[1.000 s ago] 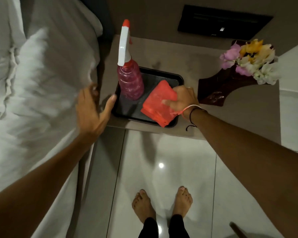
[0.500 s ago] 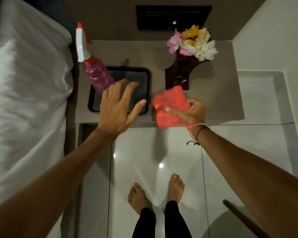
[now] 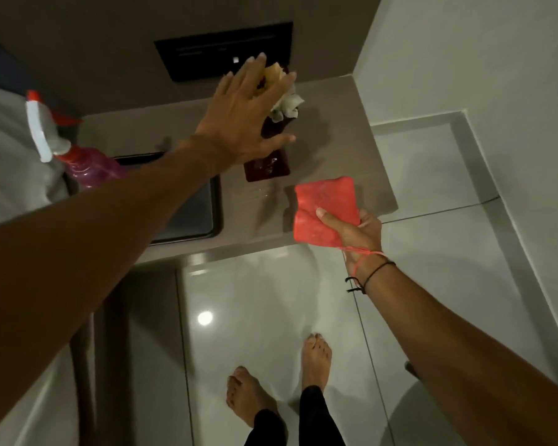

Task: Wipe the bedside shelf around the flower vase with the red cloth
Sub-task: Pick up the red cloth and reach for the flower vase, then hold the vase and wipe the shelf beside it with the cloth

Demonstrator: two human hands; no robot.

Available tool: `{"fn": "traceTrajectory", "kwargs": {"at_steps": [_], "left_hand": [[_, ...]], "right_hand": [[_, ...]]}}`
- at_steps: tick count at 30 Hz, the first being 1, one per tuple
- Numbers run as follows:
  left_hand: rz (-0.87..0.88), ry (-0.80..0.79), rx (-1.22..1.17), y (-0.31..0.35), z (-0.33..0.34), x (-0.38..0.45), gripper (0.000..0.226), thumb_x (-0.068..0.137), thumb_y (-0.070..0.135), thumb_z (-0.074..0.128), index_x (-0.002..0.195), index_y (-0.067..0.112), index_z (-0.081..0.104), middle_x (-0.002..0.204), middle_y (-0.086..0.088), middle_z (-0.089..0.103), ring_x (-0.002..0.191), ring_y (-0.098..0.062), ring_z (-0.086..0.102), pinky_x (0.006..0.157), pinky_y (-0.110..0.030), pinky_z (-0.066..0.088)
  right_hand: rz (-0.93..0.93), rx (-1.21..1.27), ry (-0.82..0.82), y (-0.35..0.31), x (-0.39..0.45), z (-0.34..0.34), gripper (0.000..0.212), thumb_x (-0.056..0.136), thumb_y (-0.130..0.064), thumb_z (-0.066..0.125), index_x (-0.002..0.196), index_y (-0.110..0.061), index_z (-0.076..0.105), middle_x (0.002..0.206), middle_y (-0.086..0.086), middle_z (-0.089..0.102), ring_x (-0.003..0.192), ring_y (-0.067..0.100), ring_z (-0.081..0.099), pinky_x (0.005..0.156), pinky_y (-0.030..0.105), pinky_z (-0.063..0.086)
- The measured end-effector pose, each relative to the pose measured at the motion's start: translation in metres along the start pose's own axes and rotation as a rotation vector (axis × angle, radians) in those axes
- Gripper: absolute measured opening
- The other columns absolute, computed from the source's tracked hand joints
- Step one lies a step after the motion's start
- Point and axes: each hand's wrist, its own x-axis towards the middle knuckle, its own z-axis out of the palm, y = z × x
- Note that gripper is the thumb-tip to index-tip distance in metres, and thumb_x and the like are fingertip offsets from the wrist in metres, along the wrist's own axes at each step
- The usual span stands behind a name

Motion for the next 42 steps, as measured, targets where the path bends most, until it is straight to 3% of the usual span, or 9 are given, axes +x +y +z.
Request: {"fn": "traceTrajectory", "kwargs": {"at_steps": [9,12,15,20,23,27,34,38,42], "left_hand": [[0.036,-0.016,0.072,-0.030,0.009,0.036,0.075,0.102,0.048,0.053,0.164,0.033,0.012,0.173,-0.014,0.011,0.161,-0.032,0.010,0.131,-0.057,0.011],[0.076,-0.025,0.059,-0.044,0.000,0.059,0.068,0.106,0.038,0.050,0.164,0.029,0.017,0.170,-0.014,0.025,0.158,-0.033,0.022,0.128,-0.056,0.023],[0.071,-0.064,0.032,-0.056,-0.004,0.076,0.065,0.107,0.037,0.049,0.164,0.024,0.019,0.169,-0.014,0.026,0.157,-0.035,0.026,0.128,-0.056,0.024],[0.074,-0.076,0.029,-0.066,-0.004,0.089,0.064,0.108,0.038,0.046,0.164,0.019,0.020,0.168,-0.016,0.028,0.155,-0.035,0.030,0.127,-0.053,0.026],[0.086,-0.030,0.012,-0.066,-0.002,0.089,0.062,0.108,0.037,0.047,0.162,0.016,0.025,0.165,-0.015,0.035,0.151,-0.035,0.036,0.123,-0.050,0.030],[0.092,-0.004,-0.020,-0.068,-0.001,0.091,0.056,0.108,0.037,0.048,0.158,0.017,0.033,0.157,-0.016,0.046,0.143,-0.036,0.046,0.116,-0.049,0.038],[0.082,-0.024,-0.049,-0.068,-0.004,0.092,0.059,0.107,0.036,0.049,0.159,0.015,0.032,0.157,-0.019,0.045,0.143,-0.037,0.047,0.118,-0.049,0.040],[0.087,-0.036,-0.024,-0.066,-0.003,0.090,0.064,0.107,0.037,0.049,0.163,0.018,0.024,0.163,-0.017,0.037,0.149,-0.036,0.040,0.123,-0.051,0.034],[0.083,-0.039,-0.035,-0.066,-0.005,0.090,0.064,0.107,0.036,0.049,0.163,0.018,0.023,0.166,-0.016,0.033,0.152,-0.035,0.035,0.126,-0.052,0.030]], "right_hand": [[-0.044,0.106,0.072,-0.006,0.021,0.050,0.029,0.065,0.000,0.089,0.085,-0.011,0.072,0.075,-0.004,0.074,0.062,0.007,0.071,0.056,0.024,0.058],[-0.326,-0.070,0.170,-0.012,0.026,0.077,0.021,0.077,-0.007,0.084,0.074,-0.012,0.063,0.071,0.001,0.064,0.059,0.004,0.059,0.059,0.021,0.050],[-0.705,-0.389,0.304,-0.017,0.029,0.110,0.017,0.083,-0.011,0.075,0.093,-0.005,0.063,0.096,0.013,0.054,0.081,0.008,0.049,0.074,0.013,0.043],[-0.998,-0.704,0.303,-0.019,0.047,0.166,0.056,0.086,-0.011,0.067,0.140,-0.011,0.055,0.148,0.018,0.050,0.139,0.033,0.044,0.115,0.052,0.041],[-1.139,-0.927,0.291,-0.007,0.060,0.182,0.050,0.092,-0.009,0.053,0.142,-0.008,0.053,0.152,0.018,0.047,0.145,0.035,0.040,0.122,0.050,0.030],[-1.136,-1.279,0.283,0.014,0.069,0.182,0.056,0.097,-0.012,0.026,0.151,-0.009,0.038,0.158,0.019,0.037,0.149,0.034,0.032,0.123,0.048,0.028],[-0.952,-1.477,0.117,0.037,0.055,0.162,0.069,0.089,-0.009,0.014,0.158,-0.008,0.018,0.165,0.020,0.018,0.154,0.034,0.014,0.125,0.051,0.018],[-0.847,-1.318,0.017,0.032,0.041,0.142,0.079,0.086,0.004,0.052,0.157,-0.008,0.020,0.166,0.016,0.019,0.154,0.031,0.016,0.125,0.049,0.021],[-0.896,-0.852,0.233,0.007,0.029,0.127,0.078,0.083,-0.001,0.071,0.151,0.000,0.032,0.158,0.022,0.036,0.146,0.038,0.035,0.116,0.056,0.038]]}}
